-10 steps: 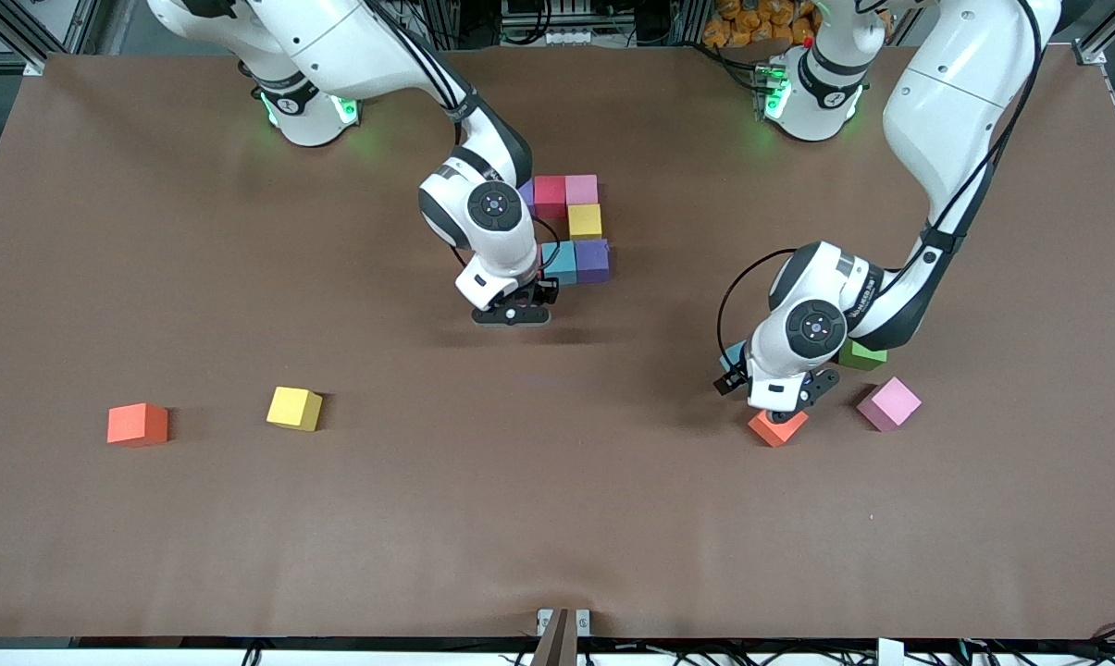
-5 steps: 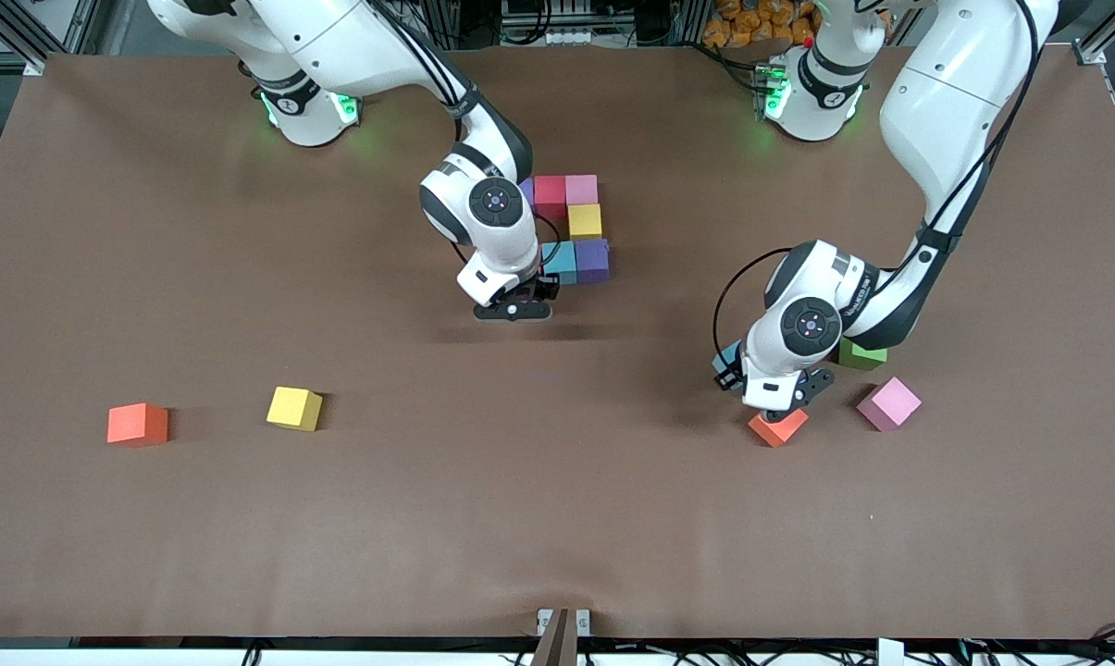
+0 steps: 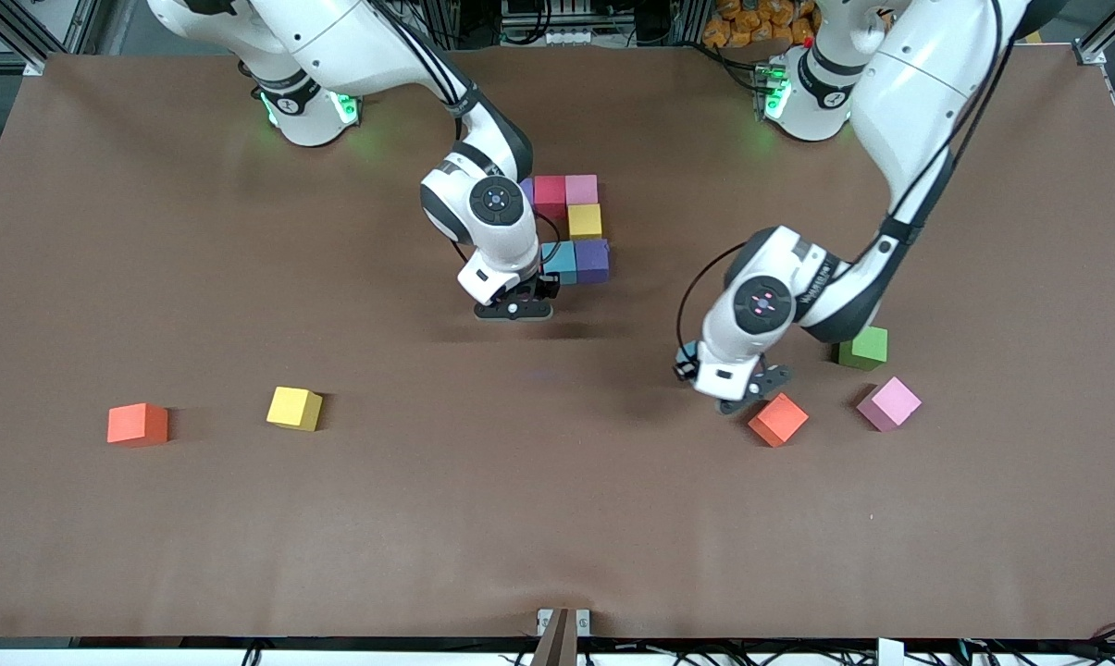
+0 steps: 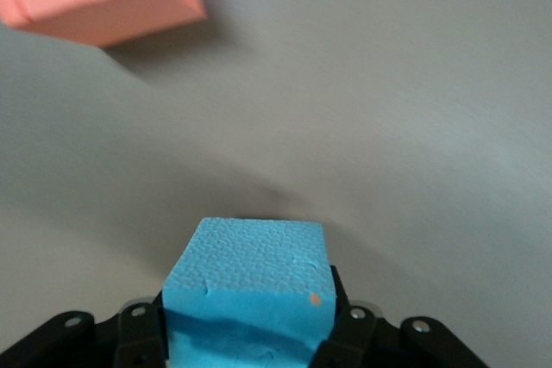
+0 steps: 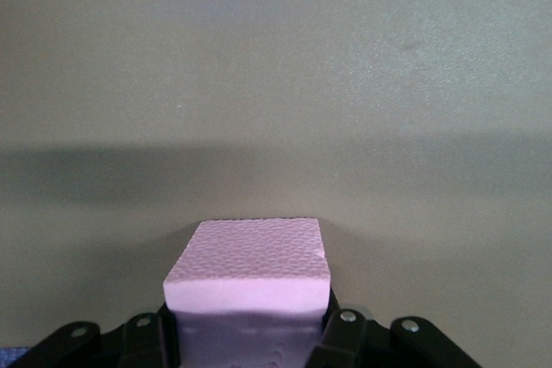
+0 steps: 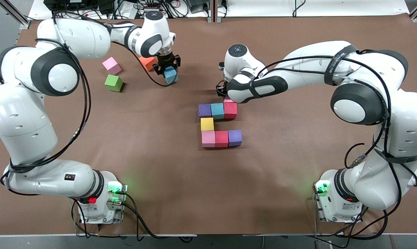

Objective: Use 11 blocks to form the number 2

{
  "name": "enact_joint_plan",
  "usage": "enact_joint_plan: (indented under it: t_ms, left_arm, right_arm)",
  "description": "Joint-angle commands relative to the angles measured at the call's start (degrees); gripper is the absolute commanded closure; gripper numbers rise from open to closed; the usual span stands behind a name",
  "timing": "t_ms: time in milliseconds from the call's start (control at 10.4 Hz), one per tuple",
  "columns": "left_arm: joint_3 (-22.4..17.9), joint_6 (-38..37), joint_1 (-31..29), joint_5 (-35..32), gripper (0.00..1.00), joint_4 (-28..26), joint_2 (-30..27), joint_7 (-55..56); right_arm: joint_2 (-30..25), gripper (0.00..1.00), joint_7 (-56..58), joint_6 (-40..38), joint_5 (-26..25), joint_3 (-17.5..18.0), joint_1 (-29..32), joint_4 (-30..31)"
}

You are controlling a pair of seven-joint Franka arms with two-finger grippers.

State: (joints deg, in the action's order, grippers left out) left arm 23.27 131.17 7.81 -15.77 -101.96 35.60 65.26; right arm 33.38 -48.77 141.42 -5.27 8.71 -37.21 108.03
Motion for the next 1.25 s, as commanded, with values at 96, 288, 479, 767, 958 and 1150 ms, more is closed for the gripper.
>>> enact_joint_plan:
  t_ms: [96,288,479,767,958,1150]
  left_arm:
    - [0.3,-2.7,4.5,-0.4,0.39,2.3,-1.1,0.1]
    - [0.4,-2.7,6.6,-0.4,0.39,3.3,-1.0,0.0]
    - [0.3,-2.7,9.0,-0.4,0.41,5.1,-0.1,0.4]
    - [0.3,-2.8,10.2,-0.2,0.43,8.4,1.8,0.0]
    - [0.3,-4.6,10.9,0.8,0.43,12.0,4.0,0.0]
    - [0.2,-7.8,13.3,2.8,0.43,16.0,5.5,0.3]
  right_arm:
    - [-1.2,0.00,-1.1,0.1,0.0,-0.1,-0.6,2.0]
    - [-1.2,0.00,-1.0,-0.2,0.0,-0.1,-0.5,1.9]
    - [-2.9,0.00,-0.4,-0.3,0.0,0.0,0.2,1.8]
    - [-5.2,0.00,-0.2,-6.7,0.1,0.2,1.8,-1.3]
    - [-6.0,0.00,1.6,-8.5,0.1,2.1,5.7,-2.3]
    - [-6.3,0.00,6.7,-9.2,0.1,6.3,13.6,-2.3]
